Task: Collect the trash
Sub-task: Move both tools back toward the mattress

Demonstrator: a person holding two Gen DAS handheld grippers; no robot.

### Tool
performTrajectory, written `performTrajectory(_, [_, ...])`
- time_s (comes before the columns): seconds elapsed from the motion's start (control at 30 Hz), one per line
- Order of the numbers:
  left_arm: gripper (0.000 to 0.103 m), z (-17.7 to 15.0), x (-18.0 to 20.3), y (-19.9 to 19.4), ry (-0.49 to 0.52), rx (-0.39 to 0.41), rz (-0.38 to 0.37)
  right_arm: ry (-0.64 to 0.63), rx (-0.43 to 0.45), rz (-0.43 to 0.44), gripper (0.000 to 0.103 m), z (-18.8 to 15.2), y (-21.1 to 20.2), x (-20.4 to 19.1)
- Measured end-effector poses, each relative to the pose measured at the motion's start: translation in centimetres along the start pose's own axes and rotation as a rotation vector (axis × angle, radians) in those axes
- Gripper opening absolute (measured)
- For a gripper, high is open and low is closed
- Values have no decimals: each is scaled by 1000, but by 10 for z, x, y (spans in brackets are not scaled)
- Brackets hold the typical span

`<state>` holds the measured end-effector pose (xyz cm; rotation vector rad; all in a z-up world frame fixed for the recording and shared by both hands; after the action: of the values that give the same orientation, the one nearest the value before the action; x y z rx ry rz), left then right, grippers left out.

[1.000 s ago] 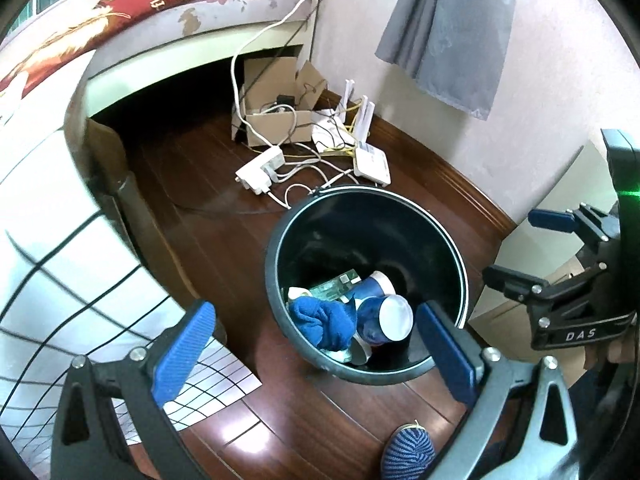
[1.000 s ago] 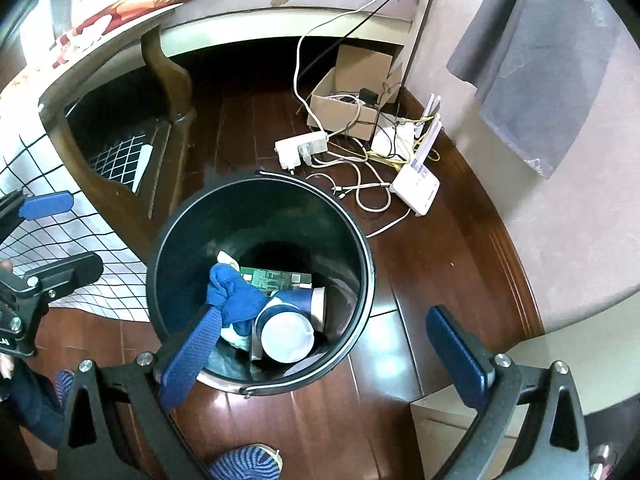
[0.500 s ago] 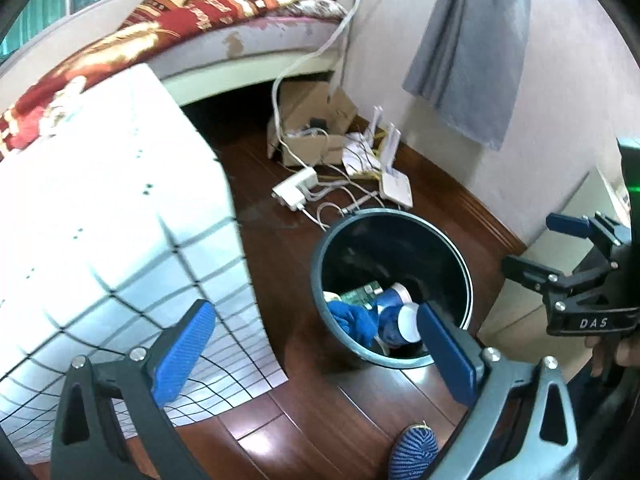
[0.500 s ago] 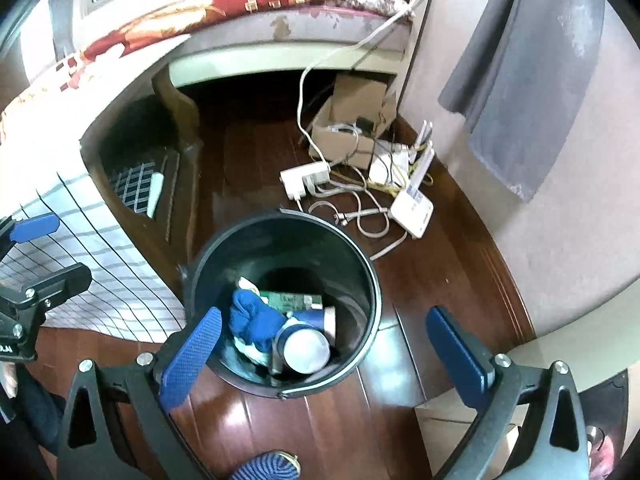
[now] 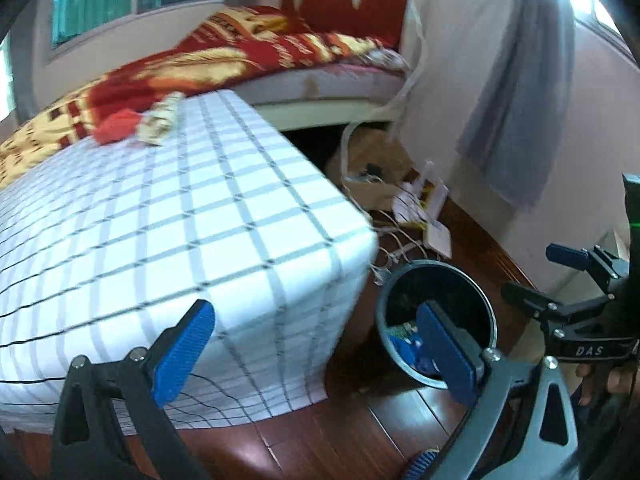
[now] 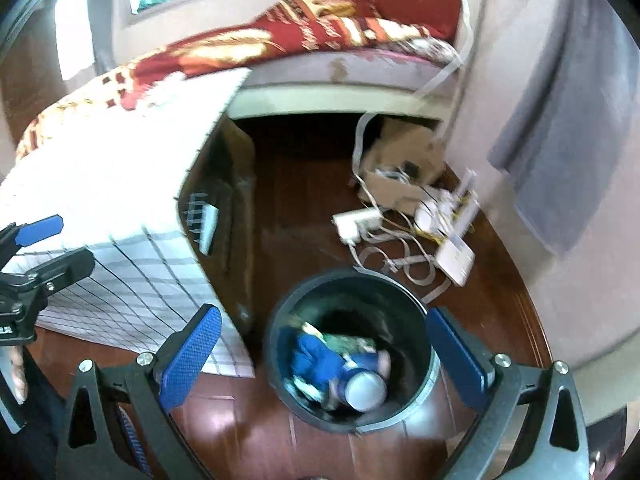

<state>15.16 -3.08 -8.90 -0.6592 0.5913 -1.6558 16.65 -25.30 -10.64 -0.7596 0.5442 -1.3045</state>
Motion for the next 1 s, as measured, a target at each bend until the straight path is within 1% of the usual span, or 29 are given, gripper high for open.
performTrajectory(0.03, [101,3,-11,-4,-18,15,20,-14,14,25,103,9,0,-10])
performTrajectory(0.1, [101,8,-37,-10,-53,35,63,-37,23,48,103,22,2,-26])
performTrajectory(0.23, [101,16,-86,-14,-111,43,141,-111,57,80,103,58,12,-68])
performTrajectory(0.3, [101,22,-118,-14,-140,40,188,-159,46,124,103,80,21,-97])
performTrajectory(0.33, [101,25,-127,-14,-148,41,207,-182,38,131,103,90,25,-111])
performTrajectory(0.4, [101,32,-155,-13,-172,39,250,-205,44,115,103,108,31,-132])
performTrajectory(0.47, [101,39,-177,-13,-198,43,274,-218,56,174,103,130,39,-158])
performTrajectory(0.6, [101,50,-217,-10,-236,51,310,-263,76,201,103,167,60,-199])
performTrajectory(0.67, [101,54,-230,-9,-242,54,334,-277,78,214,103,185,74,-217])
performTrajectory(0.77, [101,62,-254,0,-256,55,339,-284,66,243,103,209,99,-242])
performTrajectory(0.8, [100,64,-259,3,-257,51,340,-286,57,247,101,216,108,-247])
performTrajectory(0.87, [97,70,-271,13,-255,41,342,-284,39,260,84,231,128,-260])
performTrajectory(0.9, [97,71,-273,16,-253,40,343,-280,26,267,81,238,137,-266])
performTrajectory(1.0, [97,77,-281,29,-249,26,346,-252,-1,280,81,255,165,-276])
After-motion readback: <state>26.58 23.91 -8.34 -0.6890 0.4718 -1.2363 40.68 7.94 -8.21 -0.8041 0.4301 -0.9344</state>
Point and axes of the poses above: each gripper's, at about its wrist camera, not at the fingertips, and y roughly the way its jaws point, x to its right, z to its top, the point moved 4 cm from there along y, roughly the way its jaws point
